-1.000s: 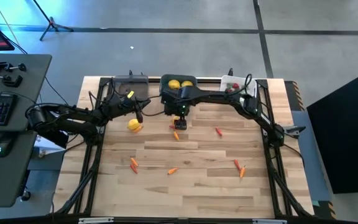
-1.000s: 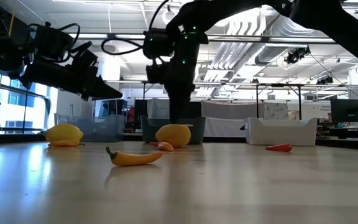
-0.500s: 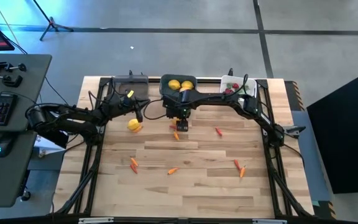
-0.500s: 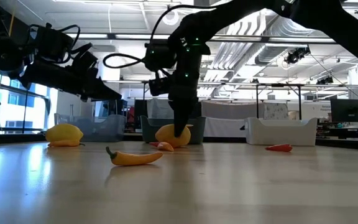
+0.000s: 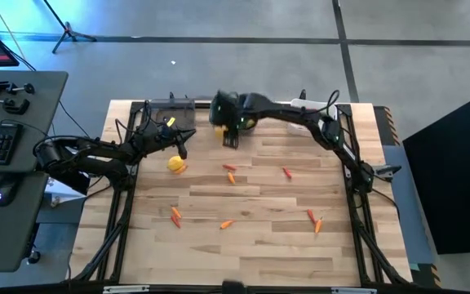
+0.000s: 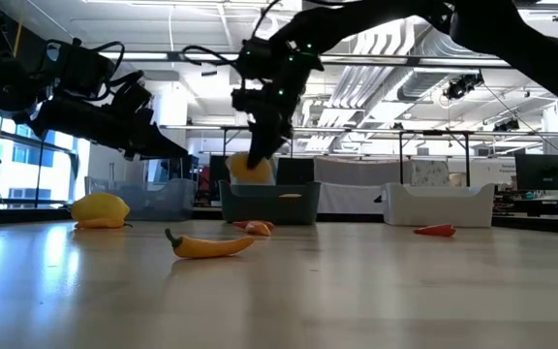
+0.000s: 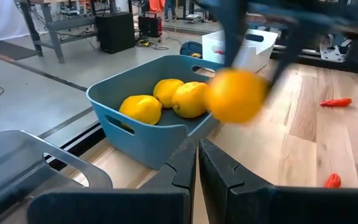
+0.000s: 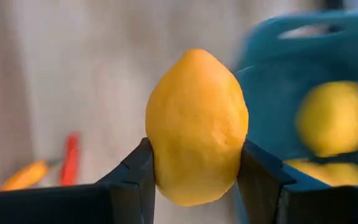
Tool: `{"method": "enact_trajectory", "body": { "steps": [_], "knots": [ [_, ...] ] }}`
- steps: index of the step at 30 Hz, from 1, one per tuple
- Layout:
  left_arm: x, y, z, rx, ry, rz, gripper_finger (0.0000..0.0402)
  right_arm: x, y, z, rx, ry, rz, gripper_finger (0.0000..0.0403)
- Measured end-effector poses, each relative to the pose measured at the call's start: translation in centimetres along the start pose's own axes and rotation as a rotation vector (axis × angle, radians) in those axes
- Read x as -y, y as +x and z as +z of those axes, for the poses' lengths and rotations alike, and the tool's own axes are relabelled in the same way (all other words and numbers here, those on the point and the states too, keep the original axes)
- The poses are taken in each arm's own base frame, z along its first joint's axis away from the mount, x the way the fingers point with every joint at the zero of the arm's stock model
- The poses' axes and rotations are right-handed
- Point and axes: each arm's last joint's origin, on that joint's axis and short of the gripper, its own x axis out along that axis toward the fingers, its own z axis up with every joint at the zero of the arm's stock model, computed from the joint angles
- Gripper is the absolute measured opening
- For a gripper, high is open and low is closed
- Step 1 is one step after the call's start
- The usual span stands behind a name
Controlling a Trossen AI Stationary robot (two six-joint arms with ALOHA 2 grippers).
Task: Sort produce into baskets
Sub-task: Put the yellow lemon into the blue bin
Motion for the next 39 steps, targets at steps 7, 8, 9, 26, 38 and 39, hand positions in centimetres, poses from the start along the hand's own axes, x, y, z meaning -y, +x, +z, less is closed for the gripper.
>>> {"method": "enact_trajectory", "body": {
  "steps": [7, 8, 9, 26, 38, 39],
  "knots": [
    [0.0, 0.0, 0.0, 0.0, -0.018, 0.0, 0.0007, 4.8, -0.3, -0.4, 0.08, 0.09, -0.067, 0.0148],
    [0.0, 0.0, 0.0, 0.0, -0.018, 0.0, 0.0007, 5.1, -0.3, -0.4, 0.089, 0.097, -0.071, 0.0148],
    [0.0, 0.0, 0.0, 0.001, -0.018, 0.0, 0.0007, 5.3, -0.2, -0.4, 0.088, 0.105, -0.073, 0.0148],
    [0.0, 0.0, 0.1, 0.006, -0.025, 0.0, 0.0007, 7.4, 3.8, -1.5, 0.066, 0.161, -0.085, 0.0148],
    [0.0, 0.0, 0.0, 0.001, -0.025, 0.0, 0.0007, 7.6, 4.6, -1.8, 0.055, 0.143, -0.035, 0.0182],
    [0.0, 0.0, 0.0, 0.0, -0.026, 0.0, 0.0007, 7.6, 4.7, -1.9, 0.05, 0.142, -0.036, 0.0185]
  ]
}}
